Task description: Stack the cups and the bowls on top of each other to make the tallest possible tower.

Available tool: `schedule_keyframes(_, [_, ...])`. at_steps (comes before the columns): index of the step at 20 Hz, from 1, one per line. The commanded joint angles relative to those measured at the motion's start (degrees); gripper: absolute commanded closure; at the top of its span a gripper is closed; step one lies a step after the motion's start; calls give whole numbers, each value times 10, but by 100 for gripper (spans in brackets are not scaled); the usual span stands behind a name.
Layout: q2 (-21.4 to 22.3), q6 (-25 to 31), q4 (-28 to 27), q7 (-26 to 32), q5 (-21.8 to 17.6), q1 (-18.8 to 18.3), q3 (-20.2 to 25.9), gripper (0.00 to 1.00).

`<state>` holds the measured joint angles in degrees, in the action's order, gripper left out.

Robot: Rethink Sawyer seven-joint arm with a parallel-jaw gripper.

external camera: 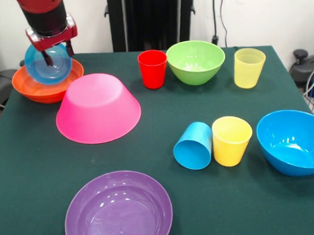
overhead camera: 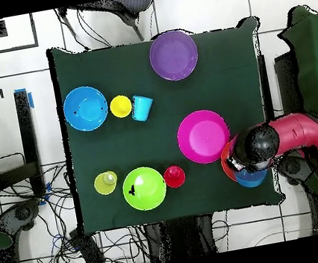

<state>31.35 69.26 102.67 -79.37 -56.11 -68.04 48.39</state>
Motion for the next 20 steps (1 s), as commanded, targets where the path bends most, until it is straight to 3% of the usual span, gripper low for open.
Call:
schedule_keyframes(1, [-8,67,-25,185,-27,32,-55,0])
schedule_keyframes(12, [-50,107,-76,151,-46,93,-92,0])
schedule_keyframes(20, [-63,81,-92,137,-71,111,-117,0])
